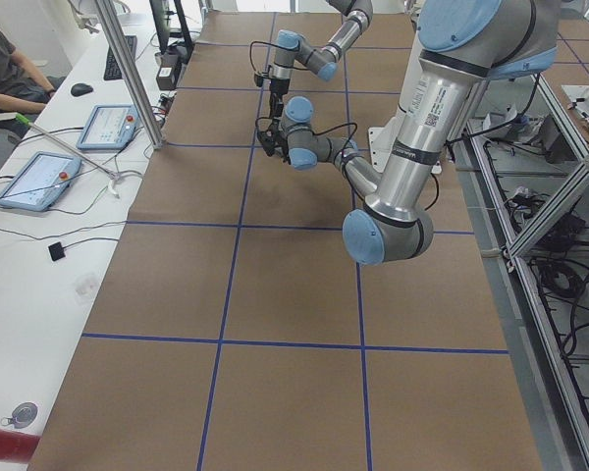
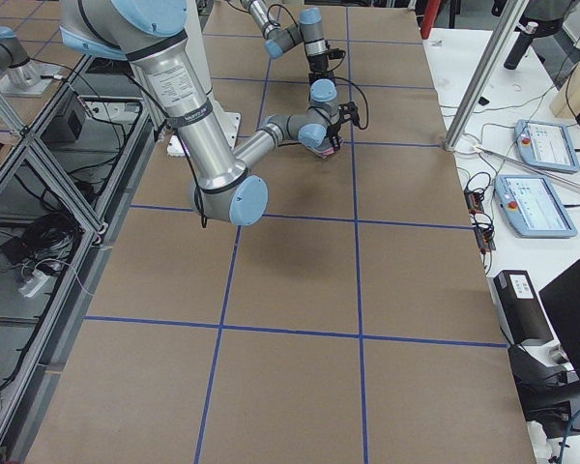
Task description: Fold towel twice with both arms
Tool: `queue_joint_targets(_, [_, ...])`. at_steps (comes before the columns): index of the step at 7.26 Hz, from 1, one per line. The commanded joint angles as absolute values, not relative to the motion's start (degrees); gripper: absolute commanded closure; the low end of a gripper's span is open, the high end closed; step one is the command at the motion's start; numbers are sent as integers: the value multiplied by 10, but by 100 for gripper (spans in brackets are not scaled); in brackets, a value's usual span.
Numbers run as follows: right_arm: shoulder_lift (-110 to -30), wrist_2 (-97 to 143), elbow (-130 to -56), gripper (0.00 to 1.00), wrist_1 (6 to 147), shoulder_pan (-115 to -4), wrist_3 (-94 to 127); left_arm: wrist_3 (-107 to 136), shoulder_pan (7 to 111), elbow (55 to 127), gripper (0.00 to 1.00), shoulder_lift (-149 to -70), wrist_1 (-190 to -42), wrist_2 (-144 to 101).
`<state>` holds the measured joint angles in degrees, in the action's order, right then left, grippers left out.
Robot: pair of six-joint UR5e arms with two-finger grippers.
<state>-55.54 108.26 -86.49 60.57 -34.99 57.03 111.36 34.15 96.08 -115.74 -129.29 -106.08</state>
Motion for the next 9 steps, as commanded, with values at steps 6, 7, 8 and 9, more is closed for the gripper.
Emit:
queue_joint_targets(6, [-552, 1059, -862, 41, 602, -307, 633, 1114, 341, 956, 0, -1158, -1293, -1061])
queue_joint_targets(7, [-553, 1059, -862, 42, 602, -306, 632, 1114, 341, 955, 0, -1158, -1295, -1061])
queue_joint_targets(8, [-554, 1059, -862, 42, 603, -306, 628, 1114, 341, 955, 0, -1158, -1295, -1061])
queue_joint_targets(9, [-553, 1059, -862, 42, 602, -306, 626, 1114, 341, 955, 0, -1158, -1295, -1061])
